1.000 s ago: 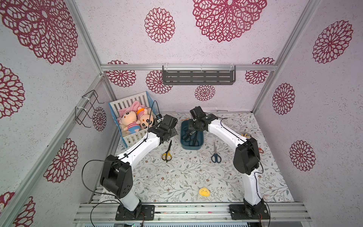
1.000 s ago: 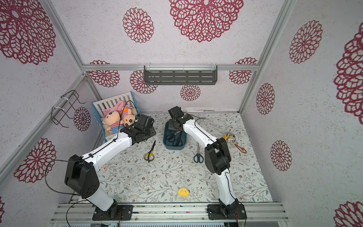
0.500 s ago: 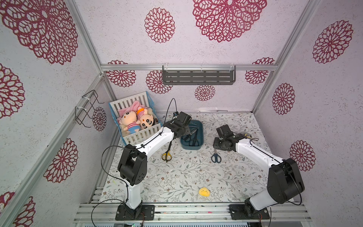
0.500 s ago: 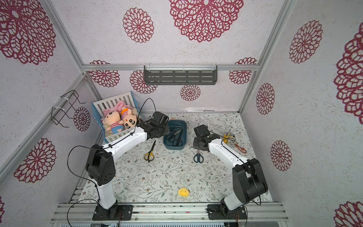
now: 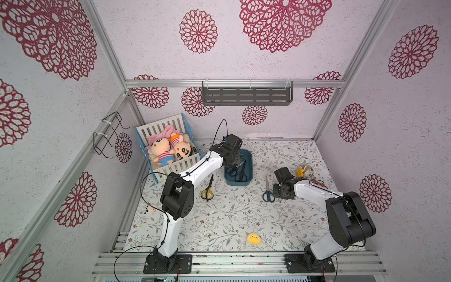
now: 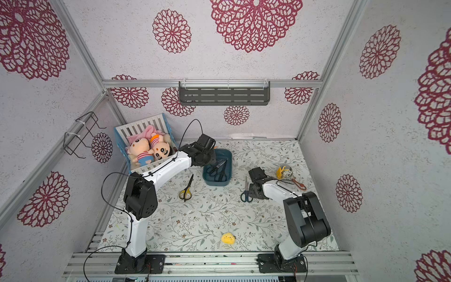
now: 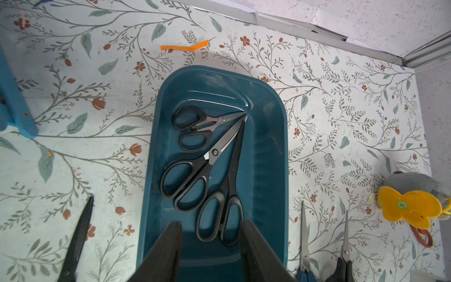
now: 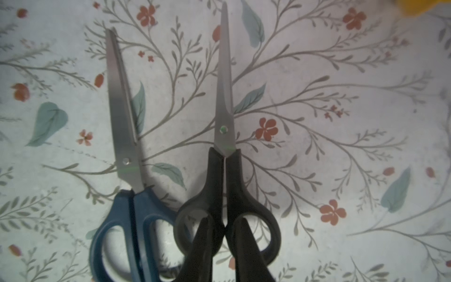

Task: Take the scissors out of the storage box
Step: Place the scissors at the center of the board.

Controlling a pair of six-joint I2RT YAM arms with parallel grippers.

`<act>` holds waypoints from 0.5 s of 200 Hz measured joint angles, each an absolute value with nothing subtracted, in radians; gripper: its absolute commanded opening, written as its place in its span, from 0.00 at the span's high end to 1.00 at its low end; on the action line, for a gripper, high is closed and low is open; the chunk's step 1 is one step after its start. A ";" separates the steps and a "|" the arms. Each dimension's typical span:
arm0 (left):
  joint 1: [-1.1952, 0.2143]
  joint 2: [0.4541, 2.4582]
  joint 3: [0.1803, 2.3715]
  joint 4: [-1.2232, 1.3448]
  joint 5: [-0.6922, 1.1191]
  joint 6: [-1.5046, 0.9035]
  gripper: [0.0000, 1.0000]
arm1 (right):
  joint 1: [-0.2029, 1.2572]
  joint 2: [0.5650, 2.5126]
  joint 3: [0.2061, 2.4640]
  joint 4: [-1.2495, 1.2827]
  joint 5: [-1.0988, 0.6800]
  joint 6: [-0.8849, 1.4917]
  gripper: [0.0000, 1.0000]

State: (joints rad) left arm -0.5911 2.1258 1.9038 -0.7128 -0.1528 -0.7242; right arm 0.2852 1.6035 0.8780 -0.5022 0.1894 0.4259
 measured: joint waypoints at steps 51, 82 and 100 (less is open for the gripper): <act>-0.575 2.170 1.954 -0.723 -0.107 -0.722 0.59 | 0.277 1.625 0.877 -0.498 0.189 0.398 0.55; -0.581 2.231 2.014 -0.725 -0.092 -0.713 0.61 | 0.277 1.608 0.883 -0.529 0.208 0.386 0.50; -0.585 2.272 2.037 -0.731 -0.088 -0.706 0.62 | 0.277 1.561 0.917 -0.568 0.225 0.385 0.48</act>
State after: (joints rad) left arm -0.5846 2.2719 2.0365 -0.7315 -0.0883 -0.7063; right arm 0.2771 1.5612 0.9173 -0.5678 0.2253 0.3851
